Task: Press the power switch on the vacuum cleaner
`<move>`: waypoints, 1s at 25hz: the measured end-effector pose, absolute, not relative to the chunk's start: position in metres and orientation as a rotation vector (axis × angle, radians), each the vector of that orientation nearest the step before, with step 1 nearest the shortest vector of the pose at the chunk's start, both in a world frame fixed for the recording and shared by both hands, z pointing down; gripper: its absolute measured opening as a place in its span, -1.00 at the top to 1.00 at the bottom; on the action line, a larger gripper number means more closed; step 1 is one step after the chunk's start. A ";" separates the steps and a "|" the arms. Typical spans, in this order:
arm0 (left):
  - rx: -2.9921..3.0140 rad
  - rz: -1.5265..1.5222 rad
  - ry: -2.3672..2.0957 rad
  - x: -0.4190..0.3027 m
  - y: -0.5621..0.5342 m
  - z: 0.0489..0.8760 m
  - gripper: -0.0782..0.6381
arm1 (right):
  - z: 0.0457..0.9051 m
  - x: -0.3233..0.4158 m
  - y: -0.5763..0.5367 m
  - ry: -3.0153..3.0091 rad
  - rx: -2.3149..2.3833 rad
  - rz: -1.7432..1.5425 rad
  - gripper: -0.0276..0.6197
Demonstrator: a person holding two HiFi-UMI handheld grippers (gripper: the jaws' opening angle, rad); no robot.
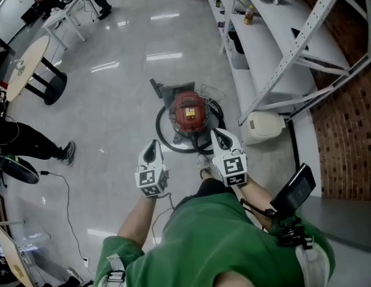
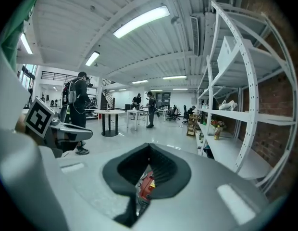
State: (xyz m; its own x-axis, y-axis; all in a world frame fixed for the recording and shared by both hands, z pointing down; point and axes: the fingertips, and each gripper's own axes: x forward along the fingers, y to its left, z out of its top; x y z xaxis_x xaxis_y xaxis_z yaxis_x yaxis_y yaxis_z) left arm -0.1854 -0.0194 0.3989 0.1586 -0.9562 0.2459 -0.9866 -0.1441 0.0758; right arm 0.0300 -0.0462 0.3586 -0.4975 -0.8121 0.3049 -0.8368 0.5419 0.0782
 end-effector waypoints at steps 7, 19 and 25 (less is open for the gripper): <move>2.269 0.166 -1.902 -0.189 0.025 0.374 0.76 | 0.329 0.039 -0.001 -2.492 1.432 0.061 0.91; 2.260 0.120 -1.863 -0.176 0.105 0.357 0.76 | 0.306 0.056 0.077 -2.481 1.469 0.075 0.91; 2.277 0.097 -1.869 -0.159 0.122 0.342 0.76 | 0.292 0.077 0.093 -2.501 1.523 0.040 0.91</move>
